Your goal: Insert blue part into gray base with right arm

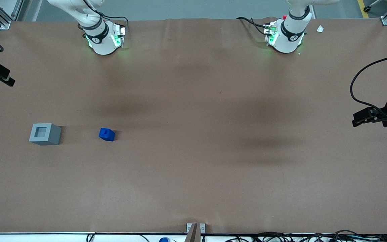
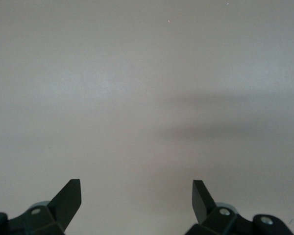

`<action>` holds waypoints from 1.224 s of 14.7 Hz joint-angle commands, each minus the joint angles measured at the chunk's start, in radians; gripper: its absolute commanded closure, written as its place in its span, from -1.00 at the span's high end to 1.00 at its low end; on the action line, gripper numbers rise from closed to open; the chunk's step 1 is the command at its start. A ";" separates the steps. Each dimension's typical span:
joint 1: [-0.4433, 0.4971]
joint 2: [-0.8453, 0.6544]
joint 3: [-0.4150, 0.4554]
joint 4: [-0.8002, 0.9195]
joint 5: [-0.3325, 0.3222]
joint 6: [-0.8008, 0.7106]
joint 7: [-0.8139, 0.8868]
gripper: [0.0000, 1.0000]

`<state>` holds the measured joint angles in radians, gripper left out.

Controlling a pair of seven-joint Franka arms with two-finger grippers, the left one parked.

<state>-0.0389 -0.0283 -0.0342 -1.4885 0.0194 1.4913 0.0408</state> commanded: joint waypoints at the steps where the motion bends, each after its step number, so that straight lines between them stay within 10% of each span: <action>1: -0.015 0.004 0.016 0.016 -0.007 -0.014 0.001 1.00; 18: 0.025 0.027 0.017 -0.102 0.004 0.041 0.014 1.00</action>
<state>-0.0326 0.0085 -0.0239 -1.5427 0.0207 1.4932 0.0409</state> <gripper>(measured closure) 0.000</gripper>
